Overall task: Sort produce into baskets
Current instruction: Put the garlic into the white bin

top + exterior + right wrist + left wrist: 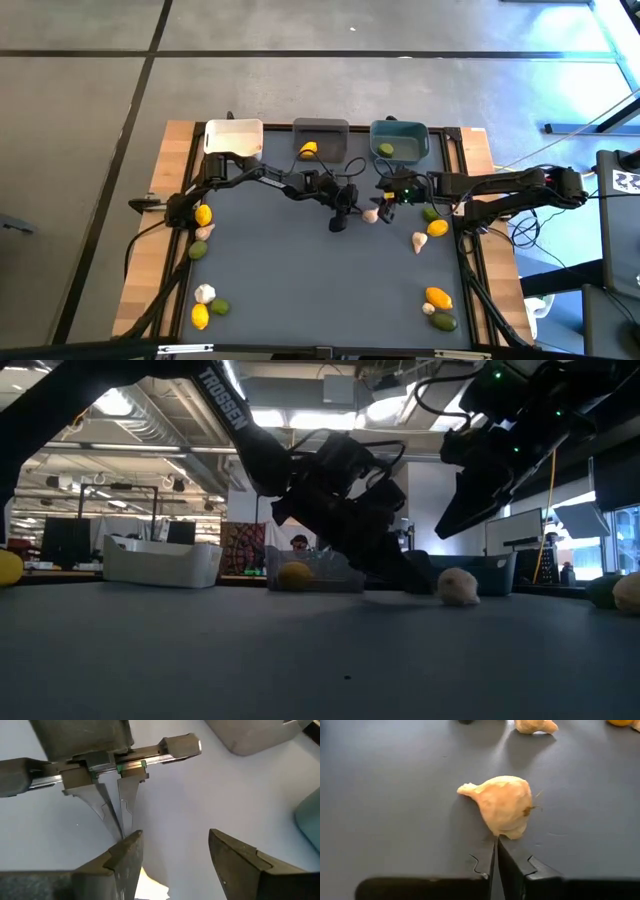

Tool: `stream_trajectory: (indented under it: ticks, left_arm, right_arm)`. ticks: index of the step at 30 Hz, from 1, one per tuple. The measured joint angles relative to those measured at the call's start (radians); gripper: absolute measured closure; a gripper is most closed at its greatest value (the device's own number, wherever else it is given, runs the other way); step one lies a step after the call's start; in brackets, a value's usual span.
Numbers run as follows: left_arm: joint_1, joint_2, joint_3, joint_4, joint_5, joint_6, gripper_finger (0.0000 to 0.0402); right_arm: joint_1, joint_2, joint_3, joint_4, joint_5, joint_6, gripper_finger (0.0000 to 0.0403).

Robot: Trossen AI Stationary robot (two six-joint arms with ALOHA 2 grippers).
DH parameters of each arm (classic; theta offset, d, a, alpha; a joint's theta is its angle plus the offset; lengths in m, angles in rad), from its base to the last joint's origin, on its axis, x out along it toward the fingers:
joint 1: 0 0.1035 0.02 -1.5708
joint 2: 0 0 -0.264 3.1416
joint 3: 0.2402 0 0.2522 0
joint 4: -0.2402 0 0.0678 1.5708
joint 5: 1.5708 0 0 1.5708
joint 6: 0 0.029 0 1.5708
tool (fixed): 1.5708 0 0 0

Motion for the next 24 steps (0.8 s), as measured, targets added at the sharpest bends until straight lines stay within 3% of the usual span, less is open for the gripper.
stream_trajectory:
  ticks: [5,9,15,24]
  left_arm:
    - [0.012,0.0,0.0,-0.014,-0.001,-0.023,0.0394]
    - [0.021,0.0,0.0,-0.014,-0.002,-0.043,0.0376]
    - [0.014,0.0,0.011,-0.018,-0.002,-0.048,0.0304]
    - [-0.024,-0.002,0.079,-0.014,-0.002,0.03,0.0187]
  right_arm:
    - [0.0,-0.001,0.0,-0.021,-0.084,-0.001,0.0181]
    - [0.0,-0.001,0.0,-0.088,-0.144,0.002,0.0181]
    - [0.0,-0.001,0.0,-0.207,-0.17,0.017,0.0181]
    - [0.0,-0.001,0.0,-0.229,-0.163,0.028,0.0181]
